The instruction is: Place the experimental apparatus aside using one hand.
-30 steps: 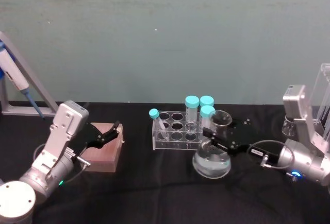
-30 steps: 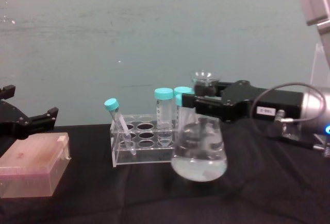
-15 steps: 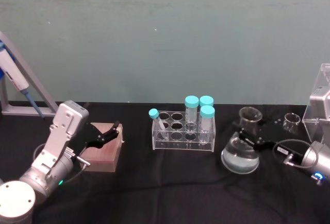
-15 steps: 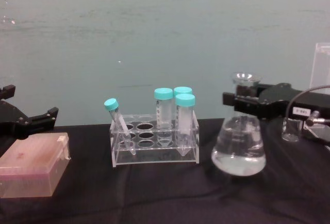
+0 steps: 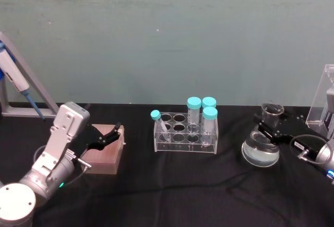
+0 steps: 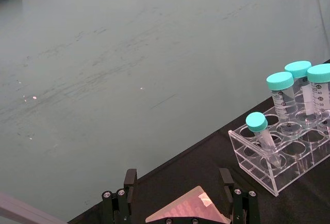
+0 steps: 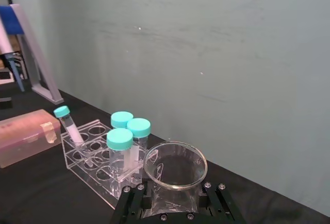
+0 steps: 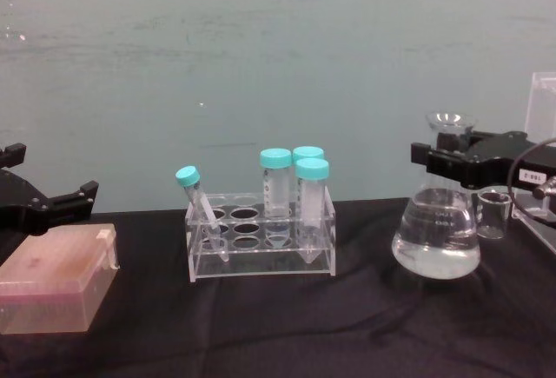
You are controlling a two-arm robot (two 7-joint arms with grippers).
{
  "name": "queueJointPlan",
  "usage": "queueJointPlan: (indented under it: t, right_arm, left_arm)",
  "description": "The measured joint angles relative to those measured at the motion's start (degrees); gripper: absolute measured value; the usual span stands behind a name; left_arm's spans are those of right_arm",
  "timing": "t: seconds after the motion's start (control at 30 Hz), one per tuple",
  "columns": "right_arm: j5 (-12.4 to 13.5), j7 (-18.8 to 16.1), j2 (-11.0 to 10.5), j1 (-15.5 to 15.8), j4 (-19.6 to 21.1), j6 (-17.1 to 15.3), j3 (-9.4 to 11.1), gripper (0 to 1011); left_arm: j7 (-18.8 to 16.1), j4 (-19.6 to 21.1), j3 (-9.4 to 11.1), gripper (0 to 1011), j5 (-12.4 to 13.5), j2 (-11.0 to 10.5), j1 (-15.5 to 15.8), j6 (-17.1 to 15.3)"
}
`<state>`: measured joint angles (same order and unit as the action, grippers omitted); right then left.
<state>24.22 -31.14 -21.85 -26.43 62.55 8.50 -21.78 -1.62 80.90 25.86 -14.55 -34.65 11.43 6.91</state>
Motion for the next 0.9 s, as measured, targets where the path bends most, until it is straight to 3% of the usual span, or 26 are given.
queueJointPlan:
  t: [0.5, 0.9]
  right_arm:
    - [-2.95, 4.34, 0.94, 1.81, 1.3, -0.65, 2.71, 456]
    - [-5.36, 5.91, 1.22, 2.29, 1.82, -1.09, 4.29, 456]
  left_arm:
    - [0.0, 0.0, 0.0, 1000, 0.0, 0.0, 0.0, 0.0]
    - [0.0, 0.0, 0.0, 1000, 0.0, 0.0, 0.0, 0.0]
